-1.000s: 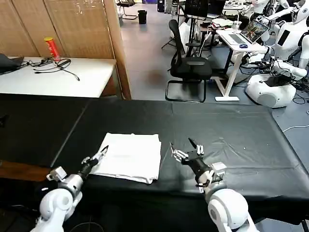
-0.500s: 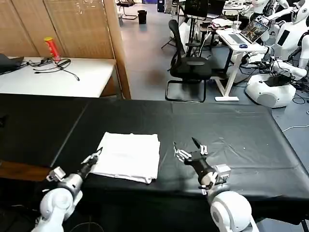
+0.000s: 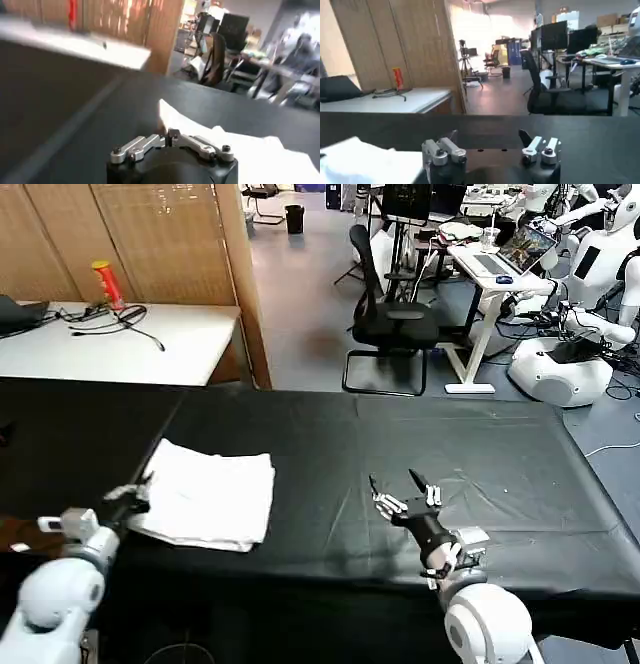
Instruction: Fold and organize the clothes.
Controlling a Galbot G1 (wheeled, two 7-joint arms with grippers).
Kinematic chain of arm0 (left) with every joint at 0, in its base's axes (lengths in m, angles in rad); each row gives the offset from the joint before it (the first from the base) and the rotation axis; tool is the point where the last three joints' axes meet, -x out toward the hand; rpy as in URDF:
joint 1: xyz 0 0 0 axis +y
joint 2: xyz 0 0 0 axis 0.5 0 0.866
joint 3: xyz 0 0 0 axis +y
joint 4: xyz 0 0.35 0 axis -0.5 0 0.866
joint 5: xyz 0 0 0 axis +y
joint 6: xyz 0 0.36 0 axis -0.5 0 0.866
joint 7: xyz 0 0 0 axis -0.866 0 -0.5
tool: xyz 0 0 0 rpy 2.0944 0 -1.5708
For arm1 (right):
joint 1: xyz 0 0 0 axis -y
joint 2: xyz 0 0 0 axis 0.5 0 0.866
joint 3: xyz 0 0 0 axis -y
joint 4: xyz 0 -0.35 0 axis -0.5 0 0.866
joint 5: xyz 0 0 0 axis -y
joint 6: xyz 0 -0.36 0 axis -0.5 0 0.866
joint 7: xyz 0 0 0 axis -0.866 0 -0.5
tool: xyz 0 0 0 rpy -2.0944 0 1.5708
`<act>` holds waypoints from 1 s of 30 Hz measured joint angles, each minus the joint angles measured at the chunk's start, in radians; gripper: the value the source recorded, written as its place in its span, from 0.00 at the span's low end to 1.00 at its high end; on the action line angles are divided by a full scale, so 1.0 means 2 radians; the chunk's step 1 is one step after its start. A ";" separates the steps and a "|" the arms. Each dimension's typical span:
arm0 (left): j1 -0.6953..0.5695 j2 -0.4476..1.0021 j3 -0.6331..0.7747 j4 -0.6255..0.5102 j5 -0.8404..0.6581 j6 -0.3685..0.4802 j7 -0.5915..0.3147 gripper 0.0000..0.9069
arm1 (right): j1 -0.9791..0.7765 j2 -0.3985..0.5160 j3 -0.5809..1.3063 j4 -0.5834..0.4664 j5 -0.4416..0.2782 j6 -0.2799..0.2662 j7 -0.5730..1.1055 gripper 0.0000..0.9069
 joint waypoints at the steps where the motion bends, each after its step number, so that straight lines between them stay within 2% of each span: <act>1: 0.001 0.013 -0.007 -0.001 0.012 -0.003 0.001 0.00 | 0.001 0.000 -0.001 0.000 0.000 0.000 0.000 0.97; 8: 0.011 0.094 -0.055 -0.020 0.080 -0.020 0.005 0.00 | 0.005 0.006 -0.008 -0.007 -0.001 0.001 0.001 0.97; 13: 0.024 0.092 -0.051 -0.062 0.111 -0.007 -0.006 0.00 | 0.003 0.008 -0.012 -0.011 -0.004 0.002 0.000 0.97; 20: 0.036 0.024 0.033 -0.123 0.077 0.016 -0.035 0.00 | -0.006 0.007 -0.012 -0.010 -0.009 0.002 0.000 0.97; 24: 0.022 -0.022 0.098 -0.131 0.036 0.020 -0.056 0.00 | -0.006 0.010 -0.015 -0.017 0.001 -0.001 0.000 0.97; 26: 0.009 -0.048 0.130 -0.129 0.041 0.015 -0.056 0.00 | -0.006 0.011 -0.018 -0.019 0.010 -0.008 -0.001 0.97; 27: 0.003 -0.061 0.144 -0.125 0.047 0.012 -0.055 0.35 | -0.006 0.011 -0.020 -0.019 0.015 -0.011 -0.001 0.97; 28: -0.001 -0.075 0.157 -0.120 0.051 0.010 -0.053 0.97 | -0.006 0.009 -0.022 -0.018 0.022 -0.017 0.000 0.97; 30: -0.003 -0.096 0.179 -0.112 0.065 0.007 -0.042 0.97 | -0.006 0.006 -0.025 -0.015 0.037 -0.028 0.001 0.97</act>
